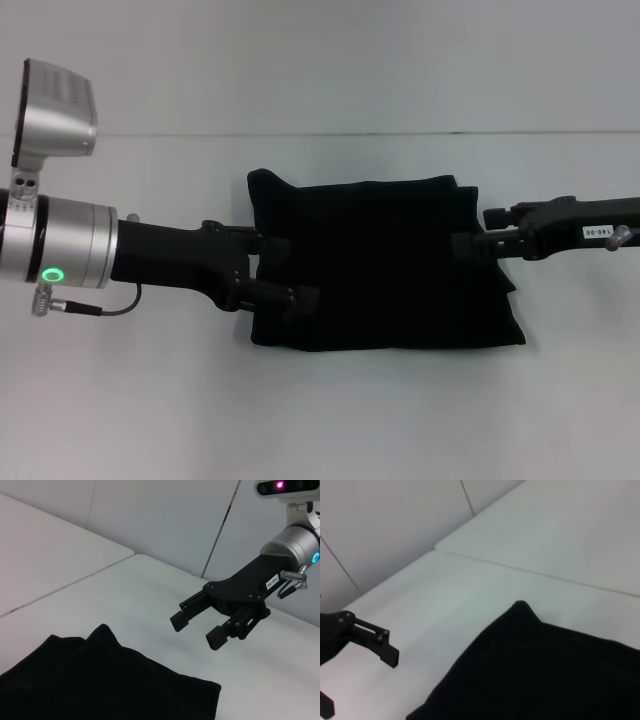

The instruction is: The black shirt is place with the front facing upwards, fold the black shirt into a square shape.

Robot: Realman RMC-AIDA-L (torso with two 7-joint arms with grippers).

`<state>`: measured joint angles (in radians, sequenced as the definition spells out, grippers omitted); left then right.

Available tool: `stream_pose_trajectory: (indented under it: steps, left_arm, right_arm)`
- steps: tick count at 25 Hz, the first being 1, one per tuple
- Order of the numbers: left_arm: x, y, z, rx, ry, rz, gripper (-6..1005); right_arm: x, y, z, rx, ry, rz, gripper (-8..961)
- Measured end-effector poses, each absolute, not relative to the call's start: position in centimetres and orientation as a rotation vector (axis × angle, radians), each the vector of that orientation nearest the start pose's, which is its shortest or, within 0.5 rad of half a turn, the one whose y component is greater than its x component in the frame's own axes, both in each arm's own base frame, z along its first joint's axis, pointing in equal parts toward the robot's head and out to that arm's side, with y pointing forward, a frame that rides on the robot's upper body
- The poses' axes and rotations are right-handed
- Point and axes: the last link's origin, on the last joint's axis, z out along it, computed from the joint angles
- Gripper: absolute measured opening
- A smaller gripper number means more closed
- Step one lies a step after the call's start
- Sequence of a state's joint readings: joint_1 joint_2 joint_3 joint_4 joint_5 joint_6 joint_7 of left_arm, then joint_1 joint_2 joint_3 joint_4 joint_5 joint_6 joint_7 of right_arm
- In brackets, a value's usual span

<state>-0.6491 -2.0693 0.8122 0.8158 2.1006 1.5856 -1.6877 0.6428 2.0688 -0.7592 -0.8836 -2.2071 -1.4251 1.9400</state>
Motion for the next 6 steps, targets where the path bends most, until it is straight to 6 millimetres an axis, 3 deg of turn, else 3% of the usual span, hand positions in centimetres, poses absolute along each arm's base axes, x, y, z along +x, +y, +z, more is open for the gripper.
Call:
stream_pose_trajectory:
  steps: [6]
  left_arm:
    - [-21.26,36.09,0.63,-2.900,-0.662,-0.463,908]
  right_arm:
    - [23.43,38.46,2.63,-2.606,0.992,0.358,847]
